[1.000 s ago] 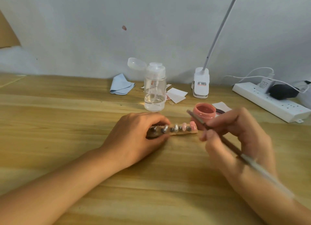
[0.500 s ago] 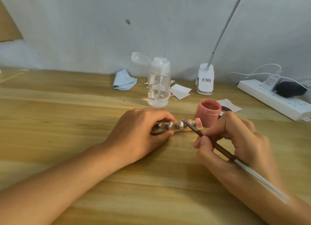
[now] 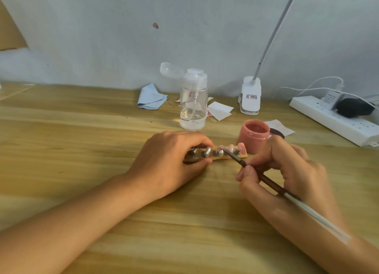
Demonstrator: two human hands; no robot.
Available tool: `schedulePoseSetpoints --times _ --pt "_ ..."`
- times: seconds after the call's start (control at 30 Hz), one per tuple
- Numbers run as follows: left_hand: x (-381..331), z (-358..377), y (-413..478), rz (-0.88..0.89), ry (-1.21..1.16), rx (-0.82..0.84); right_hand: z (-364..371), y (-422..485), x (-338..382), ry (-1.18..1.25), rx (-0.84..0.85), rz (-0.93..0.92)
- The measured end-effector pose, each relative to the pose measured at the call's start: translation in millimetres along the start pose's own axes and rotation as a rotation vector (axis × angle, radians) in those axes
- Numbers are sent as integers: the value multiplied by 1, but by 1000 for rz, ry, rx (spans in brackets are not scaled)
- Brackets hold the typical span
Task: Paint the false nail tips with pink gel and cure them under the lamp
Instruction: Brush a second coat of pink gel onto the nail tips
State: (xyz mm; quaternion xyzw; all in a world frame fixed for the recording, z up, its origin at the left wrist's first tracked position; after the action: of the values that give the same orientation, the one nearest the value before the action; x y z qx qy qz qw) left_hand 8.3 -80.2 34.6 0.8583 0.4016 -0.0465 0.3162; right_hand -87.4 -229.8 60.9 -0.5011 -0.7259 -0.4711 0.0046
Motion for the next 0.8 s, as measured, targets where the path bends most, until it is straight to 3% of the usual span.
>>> schedulePoseSetpoints --times 0.3,0.53,0.67,0.8 --pt "0 0 0 -7 28 -4 -4 0 -1 79 -37 40" --pt "1 -1 -1 -39 73 -6 -21 6 -12 257 -258 81" --pt "1 -2 0 -46 76 0 -19 6 -17 311 -240 123" --pt "6 -1 0 -83 123 -7 -15 2 -11 217 -213 115"
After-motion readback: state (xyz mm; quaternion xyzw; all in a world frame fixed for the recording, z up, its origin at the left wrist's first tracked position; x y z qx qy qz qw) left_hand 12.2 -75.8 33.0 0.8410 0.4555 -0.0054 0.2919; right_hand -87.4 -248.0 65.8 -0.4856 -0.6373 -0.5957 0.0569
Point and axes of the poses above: each hand's wrist, its own y-axis towards the middle knuckle, its own z-axis out of the palm, x = y × z, the point moved 7 cm from there along y, towards the middle knuckle, and after that the axes turned 6 degrees about y, right-handed, at the moved point
